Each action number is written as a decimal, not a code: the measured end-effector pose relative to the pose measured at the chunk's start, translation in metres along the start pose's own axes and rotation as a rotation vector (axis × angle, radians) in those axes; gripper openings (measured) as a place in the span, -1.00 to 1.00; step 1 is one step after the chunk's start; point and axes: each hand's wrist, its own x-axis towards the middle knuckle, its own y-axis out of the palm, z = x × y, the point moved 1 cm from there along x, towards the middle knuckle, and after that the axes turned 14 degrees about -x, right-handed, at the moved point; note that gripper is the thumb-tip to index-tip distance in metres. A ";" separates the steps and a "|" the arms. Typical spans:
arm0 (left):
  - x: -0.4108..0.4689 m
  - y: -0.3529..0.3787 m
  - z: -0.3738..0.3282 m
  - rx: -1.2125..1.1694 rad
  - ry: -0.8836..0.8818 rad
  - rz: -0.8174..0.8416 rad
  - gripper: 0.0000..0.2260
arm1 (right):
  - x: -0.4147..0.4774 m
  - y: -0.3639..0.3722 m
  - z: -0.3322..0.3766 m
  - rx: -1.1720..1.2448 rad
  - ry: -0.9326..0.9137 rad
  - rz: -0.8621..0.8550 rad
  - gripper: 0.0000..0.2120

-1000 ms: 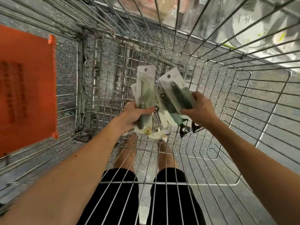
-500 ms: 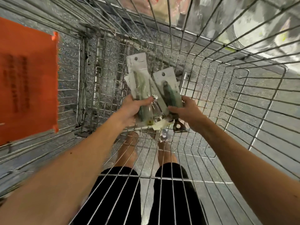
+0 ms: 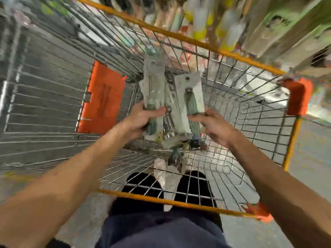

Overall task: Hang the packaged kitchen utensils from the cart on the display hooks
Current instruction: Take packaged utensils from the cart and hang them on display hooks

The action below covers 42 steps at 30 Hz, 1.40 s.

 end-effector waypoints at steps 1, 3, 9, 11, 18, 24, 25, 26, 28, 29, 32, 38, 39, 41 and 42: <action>-0.017 0.002 -0.009 -0.004 0.043 0.023 -0.62 | -0.014 0.004 0.011 -0.012 -0.046 -0.024 -0.60; -0.049 0.005 -0.025 -0.024 0.107 0.072 -0.68 | -0.045 0.016 0.030 -0.005 -0.134 -0.100 -0.66; -0.151 0.014 -0.065 0.065 0.322 0.292 -0.64 | -0.156 0.060 0.067 0.088 -0.310 -0.326 -0.57; -0.187 0.024 -0.076 0.081 0.364 0.384 -0.65 | -0.202 0.071 0.074 0.097 -0.372 -0.381 -0.55; -0.308 0.105 -0.099 0.163 0.508 0.712 -0.53 | -0.361 0.074 0.085 0.103 -0.594 -0.793 -0.77; -0.395 0.215 -0.088 0.303 0.637 0.960 -0.51 | -0.482 0.046 0.058 0.400 -0.734 -0.773 -0.71; -0.407 0.237 -0.081 0.329 0.654 0.989 -0.55 | -0.501 0.039 0.051 0.341 -0.756 -0.796 -0.68; -0.418 0.260 -0.073 0.355 0.669 1.014 -0.57 | -0.520 0.032 0.046 0.279 -0.777 -0.840 -0.67; -0.440 0.307 -0.053 0.401 0.695 1.057 -0.60 | -0.556 0.011 0.030 0.204 -0.821 -0.954 -0.63; -0.452 0.331 -0.041 0.408 0.701 1.074 -0.61 | -0.575 -0.001 0.020 0.176 -0.832 -1.009 -0.61; -0.483 0.403 -0.003 0.404 0.673 1.128 -0.63 | -0.629 -0.042 -0.016 0.114 -0.852 -1.157 -0.50; -0.536 0.523 0.061 0.420 0.516 1.271 -0.55 | -0.725 -0.121 -0.086 0.078 -0.830 -1.309 -0.44; -0.542 0.539 0.069 0.418 0.499 1.274 -0.52 | -0.736 -0.133 -0.094 0.069 -0.820 -1.322 -0.44; -0.552 0.569 0.082 0.398 0.458 1.275 -0.56 | -0.755 -0.159 -0.109 0.074 -0.816 -1.340 -0.44; -0.554 0.584 0.086 0.382 0.444 1.269 -0.61 | -0.761 -0.172 -0.115 0.095 -0.818 -1.349 -0.45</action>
